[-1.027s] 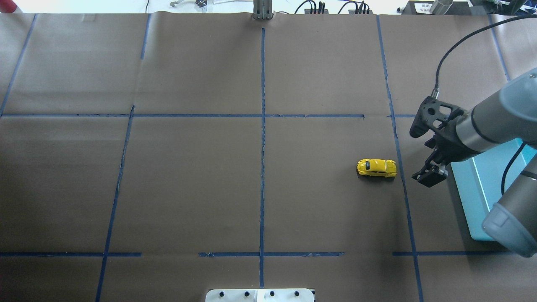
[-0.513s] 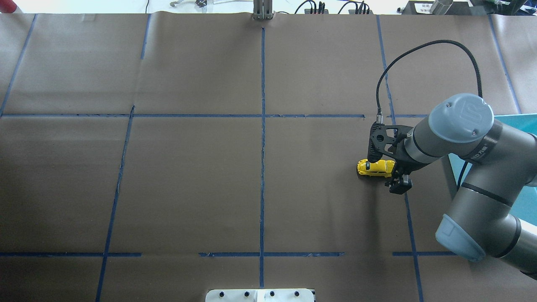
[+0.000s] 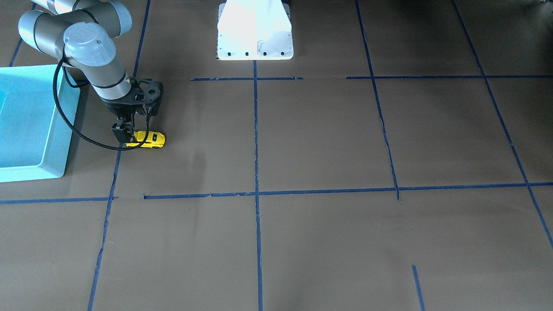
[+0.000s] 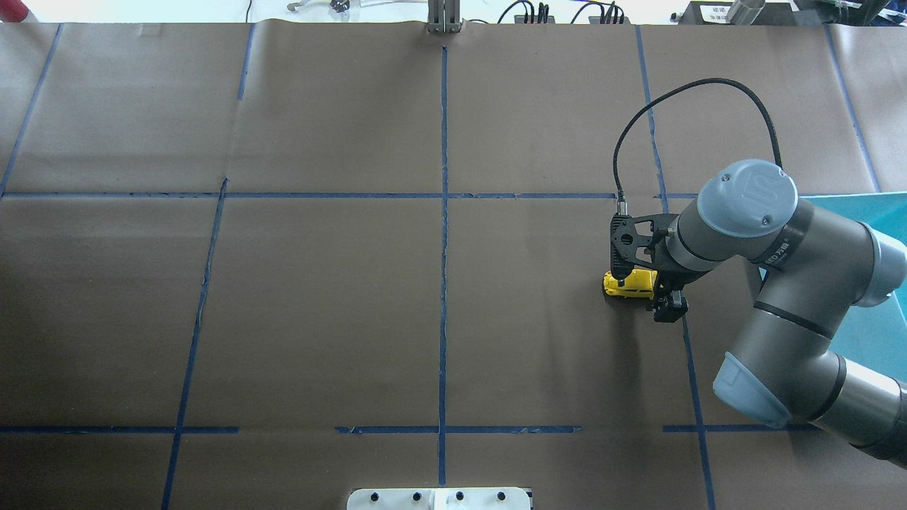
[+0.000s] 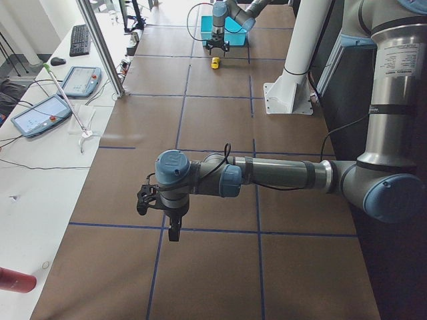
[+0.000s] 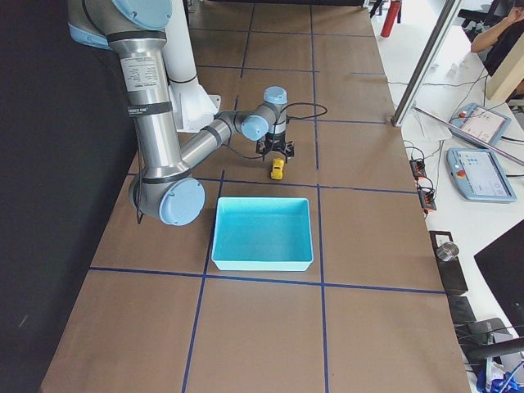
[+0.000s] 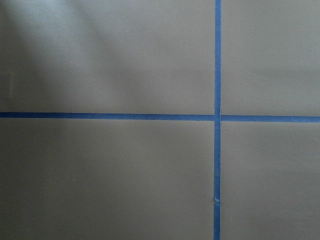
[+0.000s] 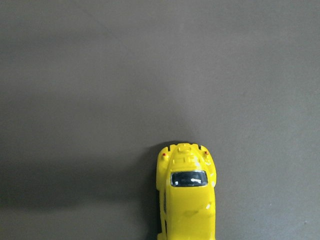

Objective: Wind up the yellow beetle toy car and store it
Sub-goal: 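Lower the right gripper and close it on the yellow car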

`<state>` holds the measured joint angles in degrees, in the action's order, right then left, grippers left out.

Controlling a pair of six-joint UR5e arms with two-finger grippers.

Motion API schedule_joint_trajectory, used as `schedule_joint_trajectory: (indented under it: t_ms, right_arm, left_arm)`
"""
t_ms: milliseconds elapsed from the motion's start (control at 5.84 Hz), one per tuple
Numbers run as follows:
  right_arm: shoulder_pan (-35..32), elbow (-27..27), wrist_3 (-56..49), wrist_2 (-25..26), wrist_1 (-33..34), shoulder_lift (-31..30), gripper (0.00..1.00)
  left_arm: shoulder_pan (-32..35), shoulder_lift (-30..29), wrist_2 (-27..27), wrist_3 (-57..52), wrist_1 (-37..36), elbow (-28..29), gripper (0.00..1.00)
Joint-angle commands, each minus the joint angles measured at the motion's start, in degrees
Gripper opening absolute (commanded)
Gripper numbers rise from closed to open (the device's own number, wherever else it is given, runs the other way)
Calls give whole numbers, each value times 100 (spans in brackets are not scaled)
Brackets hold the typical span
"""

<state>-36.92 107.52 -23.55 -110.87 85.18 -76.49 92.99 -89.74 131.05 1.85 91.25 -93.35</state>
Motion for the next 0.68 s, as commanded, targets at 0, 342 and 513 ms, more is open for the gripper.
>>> schedule_joint_trajectory:
  t_ms: [0,342,513]
  right_arm:
    - [-34,-274,-45,4,-2,195,100]
    - [-34,-468,-45,-5,-10,248,100]
    - [-34,-556,-36,-5,-10,266,100]
  left_arm:
    - [-9,0,0,0,-2,1,100]
    - [-9,-9,0,0,-11,1,100]
    - [-9,-9,0,0,-11,10,100]
